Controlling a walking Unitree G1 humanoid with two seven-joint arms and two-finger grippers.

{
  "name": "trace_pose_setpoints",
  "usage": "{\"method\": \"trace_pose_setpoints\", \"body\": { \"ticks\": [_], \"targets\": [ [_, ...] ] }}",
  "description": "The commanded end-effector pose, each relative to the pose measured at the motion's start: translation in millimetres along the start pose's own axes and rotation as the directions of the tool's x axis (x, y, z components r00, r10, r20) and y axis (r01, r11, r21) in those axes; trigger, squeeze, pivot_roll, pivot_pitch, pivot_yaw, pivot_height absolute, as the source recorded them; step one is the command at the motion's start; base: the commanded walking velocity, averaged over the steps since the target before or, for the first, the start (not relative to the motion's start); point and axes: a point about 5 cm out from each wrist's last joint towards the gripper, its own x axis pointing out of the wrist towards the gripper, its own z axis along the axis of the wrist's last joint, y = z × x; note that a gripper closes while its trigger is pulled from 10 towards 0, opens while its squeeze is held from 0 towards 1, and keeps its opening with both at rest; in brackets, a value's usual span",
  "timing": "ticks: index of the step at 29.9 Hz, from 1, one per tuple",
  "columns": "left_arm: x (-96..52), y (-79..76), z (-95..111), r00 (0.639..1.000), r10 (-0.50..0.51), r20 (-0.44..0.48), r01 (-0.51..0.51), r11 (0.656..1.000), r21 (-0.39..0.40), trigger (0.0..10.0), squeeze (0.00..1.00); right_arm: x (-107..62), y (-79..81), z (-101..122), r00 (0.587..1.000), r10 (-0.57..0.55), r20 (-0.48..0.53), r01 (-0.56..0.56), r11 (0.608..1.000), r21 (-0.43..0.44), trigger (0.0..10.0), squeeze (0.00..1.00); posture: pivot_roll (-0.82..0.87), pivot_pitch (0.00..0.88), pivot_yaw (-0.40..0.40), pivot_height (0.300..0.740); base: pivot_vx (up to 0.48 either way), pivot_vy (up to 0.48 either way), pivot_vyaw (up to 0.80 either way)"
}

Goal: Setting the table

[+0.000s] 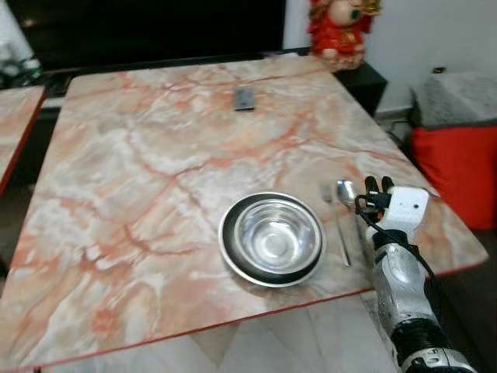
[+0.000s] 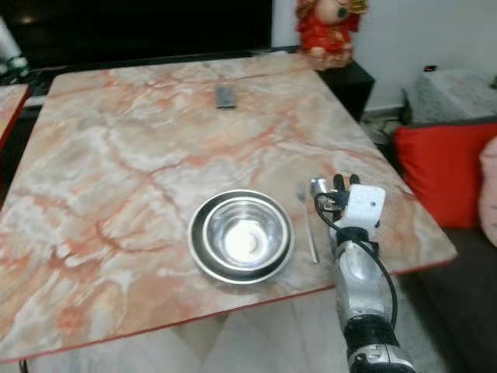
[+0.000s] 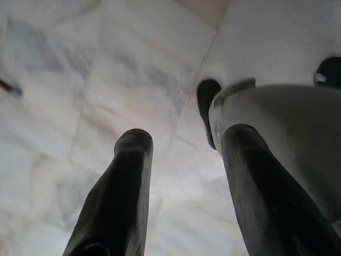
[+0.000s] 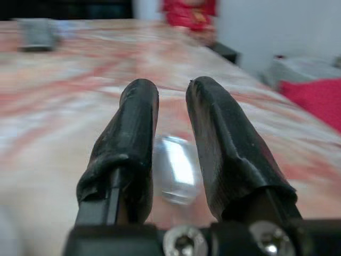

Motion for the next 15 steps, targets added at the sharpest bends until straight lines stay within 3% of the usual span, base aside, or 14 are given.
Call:
{"method": "trace_pose_setpoints", "body": {
  "ticks": [1, 7, 15],
  "targets": [
    [-3.7, -6.8, -15.0, 0.998, -0.025, -0.049, 0.025, 1.000, -0.006, 10.0, 0.00, 1.2, 2.9, 7.7, 0.999, 0.014, 0.033, -0.014, 1.000, -0.003, 10.0, 0.00, 0.00, 0.156, -0.029, 0.740, 0.000, 0.000, 0.80],
    [-3.0, -8.2, -13.1, 0.999, -0.024, -0.046, 0.024, 1.000, -0.008, 10.0, 0.00, 2.8, 5.6, 18.4, 0.997, 0.024, 0.066, -0.024, 1.000, -0.011, 10.0, 0.00, 0.00, 0.144, -0.030, 0.740, 0.000, 0.000, 0.74],
    [-2.2, -9.5, -11.0, 0.999, -0.022, -0.043, 0.021, 1.000, -0.010, 10.0, 0.00, -1.0, 0.6, 28.6, 0.993, -0.009, 0.119, 0.009, 1.000, 0.004, 10.0, 0.00, -0.01, 0.093, -0.032, 0.740, 0.000, 0.000, 0.00]
  ]
}}
